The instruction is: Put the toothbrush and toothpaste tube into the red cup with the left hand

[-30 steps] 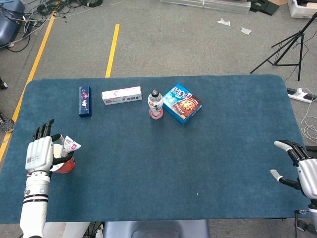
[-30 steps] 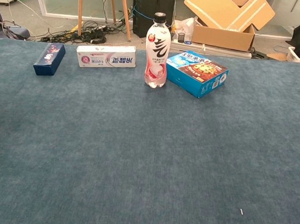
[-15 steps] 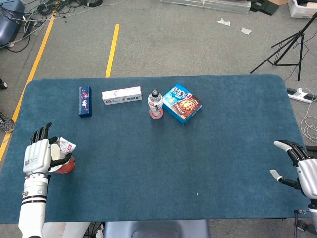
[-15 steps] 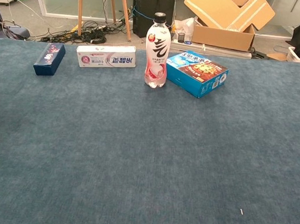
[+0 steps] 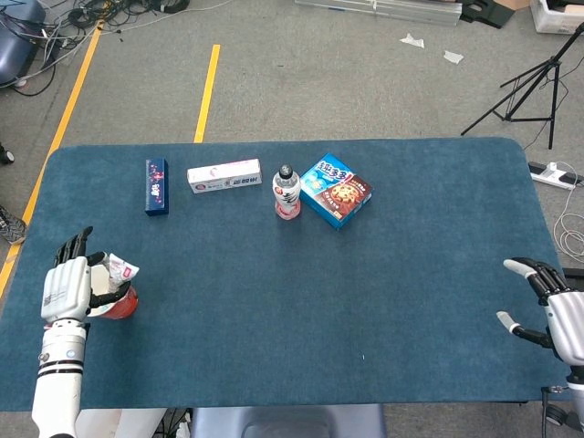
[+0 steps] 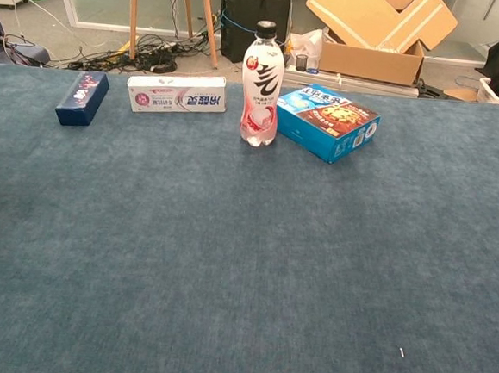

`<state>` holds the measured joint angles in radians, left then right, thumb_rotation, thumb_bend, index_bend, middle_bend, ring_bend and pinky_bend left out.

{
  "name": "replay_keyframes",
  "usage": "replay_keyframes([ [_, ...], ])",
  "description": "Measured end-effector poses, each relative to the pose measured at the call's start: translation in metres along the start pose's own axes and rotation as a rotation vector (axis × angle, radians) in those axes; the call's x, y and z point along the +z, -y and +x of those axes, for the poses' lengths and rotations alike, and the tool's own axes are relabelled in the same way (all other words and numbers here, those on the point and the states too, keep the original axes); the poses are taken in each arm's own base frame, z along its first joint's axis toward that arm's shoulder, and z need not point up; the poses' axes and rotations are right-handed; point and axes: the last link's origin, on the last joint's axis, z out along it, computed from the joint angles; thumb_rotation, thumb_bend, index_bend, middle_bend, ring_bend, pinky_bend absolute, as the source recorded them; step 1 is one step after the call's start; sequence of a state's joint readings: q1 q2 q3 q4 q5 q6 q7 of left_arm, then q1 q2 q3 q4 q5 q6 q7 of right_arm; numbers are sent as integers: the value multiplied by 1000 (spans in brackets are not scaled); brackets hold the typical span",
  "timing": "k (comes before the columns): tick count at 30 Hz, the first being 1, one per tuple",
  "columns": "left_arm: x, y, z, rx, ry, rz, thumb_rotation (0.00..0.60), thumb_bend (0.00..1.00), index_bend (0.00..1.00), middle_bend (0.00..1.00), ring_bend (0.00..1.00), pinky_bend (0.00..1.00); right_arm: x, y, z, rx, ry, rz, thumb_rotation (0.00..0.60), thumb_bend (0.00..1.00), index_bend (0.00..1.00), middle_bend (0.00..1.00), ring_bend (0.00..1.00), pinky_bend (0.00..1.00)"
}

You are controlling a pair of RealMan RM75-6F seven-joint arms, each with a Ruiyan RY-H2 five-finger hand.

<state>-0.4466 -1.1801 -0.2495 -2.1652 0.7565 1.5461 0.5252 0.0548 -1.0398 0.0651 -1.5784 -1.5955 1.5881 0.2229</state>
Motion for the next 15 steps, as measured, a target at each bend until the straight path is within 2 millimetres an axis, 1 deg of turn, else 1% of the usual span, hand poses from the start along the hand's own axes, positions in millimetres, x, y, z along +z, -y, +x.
replay_keyframes([
  [7,0,3,6,0,-27,10,600,241,702,65,0,0,0,0,0,0,-2,0,600,123,256,241,222,595],
  [15,1,12,6,-3,-26,38,600,241,702,65,0,0,0,0,-1,-2,2,0,600,123,257,241,222,595],
])
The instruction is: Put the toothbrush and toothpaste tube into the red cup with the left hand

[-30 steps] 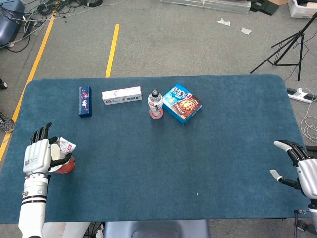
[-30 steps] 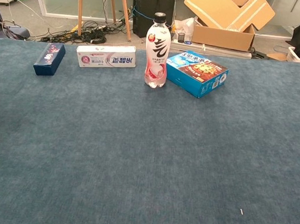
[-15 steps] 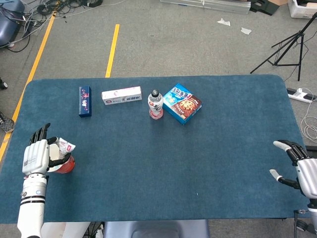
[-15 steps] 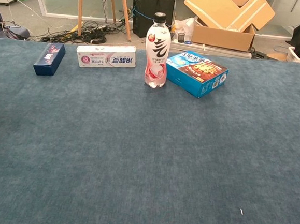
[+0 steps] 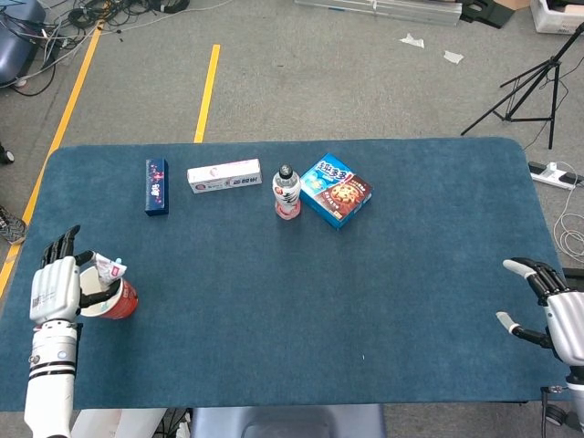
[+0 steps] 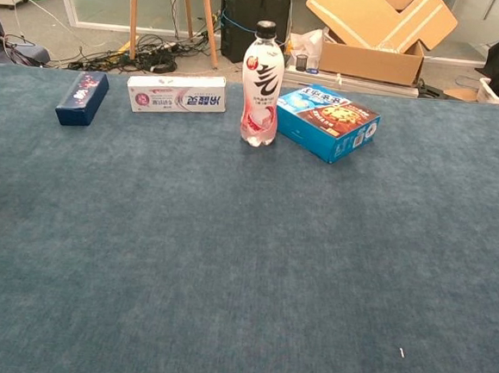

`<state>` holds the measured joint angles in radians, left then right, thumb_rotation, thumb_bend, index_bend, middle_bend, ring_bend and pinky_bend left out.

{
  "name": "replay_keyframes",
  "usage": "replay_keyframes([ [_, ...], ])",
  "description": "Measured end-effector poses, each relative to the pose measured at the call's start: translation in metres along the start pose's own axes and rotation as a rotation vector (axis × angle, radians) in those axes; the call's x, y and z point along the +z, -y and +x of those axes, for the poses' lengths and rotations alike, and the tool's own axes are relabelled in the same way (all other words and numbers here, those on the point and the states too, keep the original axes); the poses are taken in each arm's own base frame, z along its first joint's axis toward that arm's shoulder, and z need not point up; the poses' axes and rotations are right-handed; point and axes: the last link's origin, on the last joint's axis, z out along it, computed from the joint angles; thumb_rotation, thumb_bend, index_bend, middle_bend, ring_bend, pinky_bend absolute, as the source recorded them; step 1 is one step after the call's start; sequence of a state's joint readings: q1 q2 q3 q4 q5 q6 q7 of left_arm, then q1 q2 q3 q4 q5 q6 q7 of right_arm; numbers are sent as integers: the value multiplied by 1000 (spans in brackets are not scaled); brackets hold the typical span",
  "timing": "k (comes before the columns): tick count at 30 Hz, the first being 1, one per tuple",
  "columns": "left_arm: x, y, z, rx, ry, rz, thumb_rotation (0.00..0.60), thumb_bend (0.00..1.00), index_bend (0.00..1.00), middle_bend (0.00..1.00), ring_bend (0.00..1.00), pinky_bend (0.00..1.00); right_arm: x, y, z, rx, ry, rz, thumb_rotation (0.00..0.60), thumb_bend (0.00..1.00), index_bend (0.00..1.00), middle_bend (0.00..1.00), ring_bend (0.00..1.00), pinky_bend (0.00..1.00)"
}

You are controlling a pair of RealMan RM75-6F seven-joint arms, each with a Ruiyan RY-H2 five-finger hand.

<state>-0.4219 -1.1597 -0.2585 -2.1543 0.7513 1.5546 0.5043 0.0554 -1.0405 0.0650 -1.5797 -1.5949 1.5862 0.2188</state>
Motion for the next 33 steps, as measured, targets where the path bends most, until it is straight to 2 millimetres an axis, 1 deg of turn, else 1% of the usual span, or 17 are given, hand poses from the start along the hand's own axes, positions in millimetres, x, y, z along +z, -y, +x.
replay_keyframes([
  [8,2,9,-4,-8,16,24,600,241,701,65,0,0,1,0,-1,-1,3,-1,600,123,257,241,222,595],
  [24,10,22,-26,-40,76,56,600,241,697,65,0,0,1,-1,0,1,1,-3,600,123,257,241,222,595],
  [33,18,34,-34,-52,97,95,600,242,691,65,0,0,1,-1,0,1,3,-3,600,123,257,241,222,595],
])
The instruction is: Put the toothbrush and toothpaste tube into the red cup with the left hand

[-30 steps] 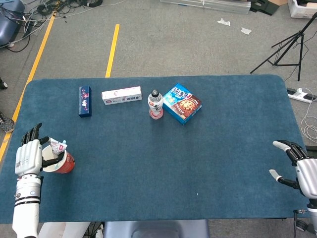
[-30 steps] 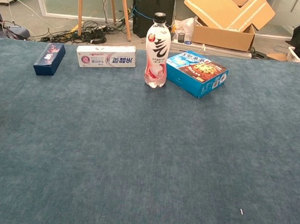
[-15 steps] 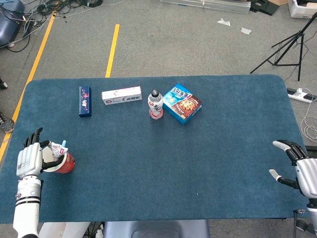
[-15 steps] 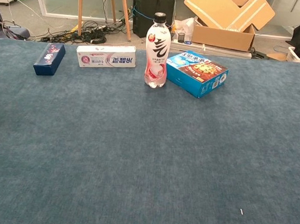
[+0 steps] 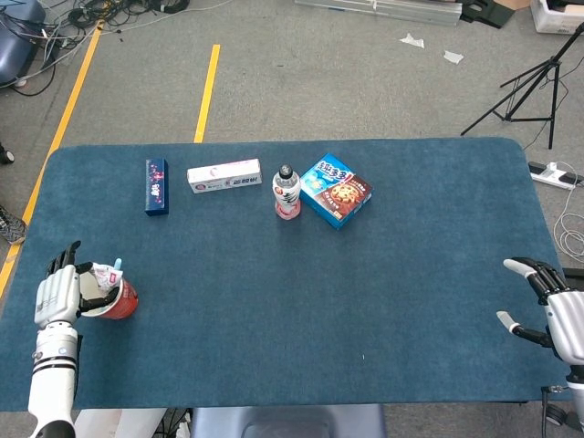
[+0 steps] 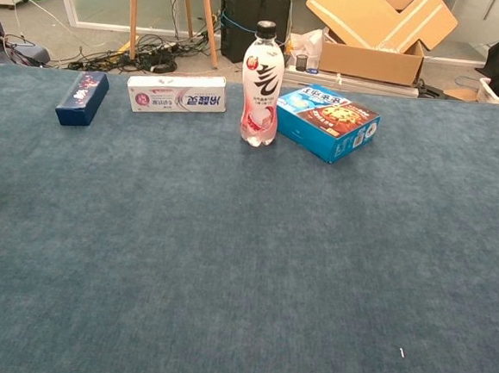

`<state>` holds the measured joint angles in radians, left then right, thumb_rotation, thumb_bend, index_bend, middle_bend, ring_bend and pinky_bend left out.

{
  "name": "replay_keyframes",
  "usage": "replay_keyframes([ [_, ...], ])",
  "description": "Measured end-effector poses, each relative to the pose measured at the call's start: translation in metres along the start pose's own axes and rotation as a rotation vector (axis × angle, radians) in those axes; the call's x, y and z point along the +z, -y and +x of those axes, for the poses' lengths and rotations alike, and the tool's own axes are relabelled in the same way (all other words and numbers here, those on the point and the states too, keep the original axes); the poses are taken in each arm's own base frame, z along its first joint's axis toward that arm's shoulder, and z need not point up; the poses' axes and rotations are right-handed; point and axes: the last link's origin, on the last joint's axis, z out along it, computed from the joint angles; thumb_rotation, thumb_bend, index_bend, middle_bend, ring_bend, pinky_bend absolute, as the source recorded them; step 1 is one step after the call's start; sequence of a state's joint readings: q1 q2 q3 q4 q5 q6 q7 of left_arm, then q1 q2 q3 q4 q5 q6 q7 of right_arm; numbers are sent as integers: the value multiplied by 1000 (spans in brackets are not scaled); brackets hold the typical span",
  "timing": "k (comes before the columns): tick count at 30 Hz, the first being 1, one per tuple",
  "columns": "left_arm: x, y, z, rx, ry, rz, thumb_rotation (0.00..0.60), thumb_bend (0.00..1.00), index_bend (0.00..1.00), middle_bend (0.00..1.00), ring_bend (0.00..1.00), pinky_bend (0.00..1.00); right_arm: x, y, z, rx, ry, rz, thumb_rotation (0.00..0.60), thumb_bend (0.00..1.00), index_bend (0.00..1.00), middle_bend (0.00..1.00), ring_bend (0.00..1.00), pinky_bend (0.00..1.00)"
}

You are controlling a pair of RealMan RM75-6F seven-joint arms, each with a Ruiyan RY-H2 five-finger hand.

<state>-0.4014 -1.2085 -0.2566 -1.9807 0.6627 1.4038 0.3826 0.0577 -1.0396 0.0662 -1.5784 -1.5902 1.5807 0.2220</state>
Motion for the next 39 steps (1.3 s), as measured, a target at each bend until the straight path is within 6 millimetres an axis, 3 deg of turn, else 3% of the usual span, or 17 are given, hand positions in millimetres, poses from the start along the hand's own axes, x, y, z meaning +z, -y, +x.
replay_keyframes([
  [39,13,20,-11,59,48,99,600,242,672,65,0,0,0,0,0,-3,10,-4,600,122,257,245,222,595],
])
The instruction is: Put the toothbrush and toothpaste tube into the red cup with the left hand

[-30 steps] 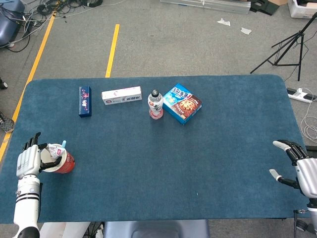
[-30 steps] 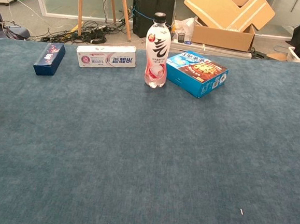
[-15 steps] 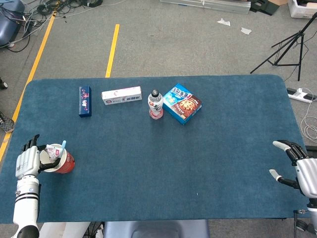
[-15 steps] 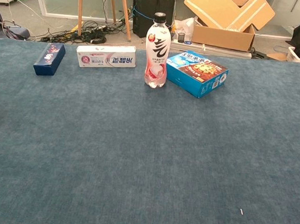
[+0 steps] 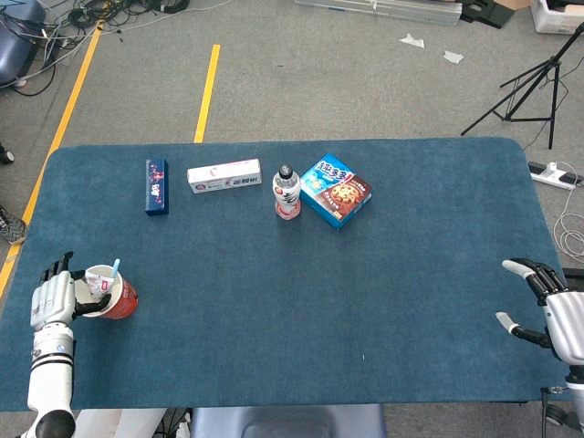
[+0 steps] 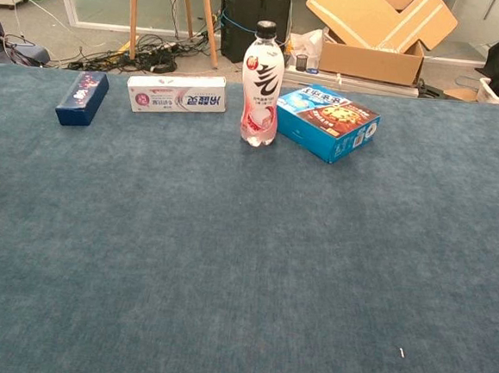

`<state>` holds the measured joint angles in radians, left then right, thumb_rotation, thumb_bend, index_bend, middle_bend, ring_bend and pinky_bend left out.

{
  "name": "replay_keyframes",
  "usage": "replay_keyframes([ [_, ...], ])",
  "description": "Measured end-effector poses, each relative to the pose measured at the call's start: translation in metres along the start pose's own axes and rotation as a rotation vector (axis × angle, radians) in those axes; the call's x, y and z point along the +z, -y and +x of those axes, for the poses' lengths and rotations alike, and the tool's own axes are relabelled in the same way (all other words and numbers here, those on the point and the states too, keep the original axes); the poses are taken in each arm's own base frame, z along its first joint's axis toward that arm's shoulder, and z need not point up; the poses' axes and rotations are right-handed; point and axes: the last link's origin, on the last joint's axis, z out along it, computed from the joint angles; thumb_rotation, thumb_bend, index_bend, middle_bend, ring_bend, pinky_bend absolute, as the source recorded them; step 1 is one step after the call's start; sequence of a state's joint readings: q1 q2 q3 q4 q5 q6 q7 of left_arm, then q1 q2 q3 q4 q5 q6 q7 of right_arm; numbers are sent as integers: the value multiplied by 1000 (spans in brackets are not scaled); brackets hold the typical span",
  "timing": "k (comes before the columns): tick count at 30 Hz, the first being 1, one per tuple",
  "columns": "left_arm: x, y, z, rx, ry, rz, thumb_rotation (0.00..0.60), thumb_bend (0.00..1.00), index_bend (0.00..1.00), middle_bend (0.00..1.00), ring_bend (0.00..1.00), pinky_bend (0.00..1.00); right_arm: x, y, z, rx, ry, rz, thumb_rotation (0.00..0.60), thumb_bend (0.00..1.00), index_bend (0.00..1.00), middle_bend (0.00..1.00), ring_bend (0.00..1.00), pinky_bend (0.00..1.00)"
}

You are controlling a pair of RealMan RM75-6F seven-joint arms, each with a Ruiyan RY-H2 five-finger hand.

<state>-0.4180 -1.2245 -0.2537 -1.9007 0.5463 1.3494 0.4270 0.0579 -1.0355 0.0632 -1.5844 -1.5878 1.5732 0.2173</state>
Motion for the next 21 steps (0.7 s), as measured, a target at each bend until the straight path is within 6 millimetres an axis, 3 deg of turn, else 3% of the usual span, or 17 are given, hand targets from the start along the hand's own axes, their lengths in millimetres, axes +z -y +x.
replay_keyframes([
  [10,2,-2,-4,7,10,-4,600,242,626,65,0,0,0,0,1,2,-3,0,600,123,257,245,222,595],
  [21,2,-3,-4,8,12,-10,600,242,472,65,0,0,0,0,1,2,-1,-1,600,123,257,245,222,595],
])
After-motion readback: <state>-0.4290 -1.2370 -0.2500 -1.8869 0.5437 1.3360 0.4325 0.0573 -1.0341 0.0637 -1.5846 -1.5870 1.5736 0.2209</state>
